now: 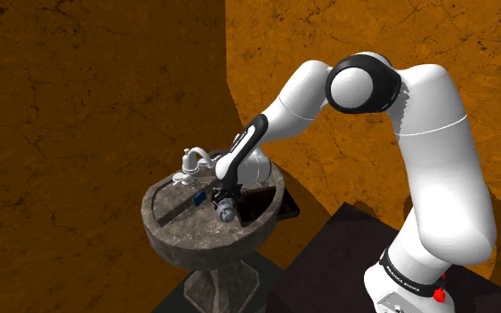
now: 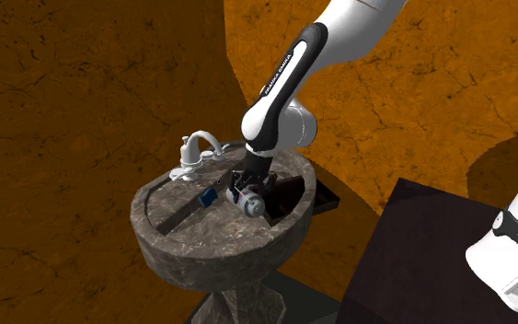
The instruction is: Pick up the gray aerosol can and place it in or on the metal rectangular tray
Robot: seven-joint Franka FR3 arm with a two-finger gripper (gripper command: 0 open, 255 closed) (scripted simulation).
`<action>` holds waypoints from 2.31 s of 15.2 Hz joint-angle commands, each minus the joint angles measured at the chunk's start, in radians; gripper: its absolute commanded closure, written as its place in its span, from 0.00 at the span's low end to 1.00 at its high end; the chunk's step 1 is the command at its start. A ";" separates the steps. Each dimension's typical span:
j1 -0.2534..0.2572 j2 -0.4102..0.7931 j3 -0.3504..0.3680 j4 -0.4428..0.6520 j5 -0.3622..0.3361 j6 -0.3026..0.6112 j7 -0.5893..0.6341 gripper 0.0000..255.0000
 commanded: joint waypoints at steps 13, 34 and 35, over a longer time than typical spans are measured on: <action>-0.041 -0.156 -0.032 -0.083 -0.011 -0.090 -0.032 1.00; -0.387 -0.085 -0.025 -0.116 0.098 -0.089 -0.485 1.00; -0.390 -0.071 -0.020 -0.111 0.103 -0.080 -0.492 1.00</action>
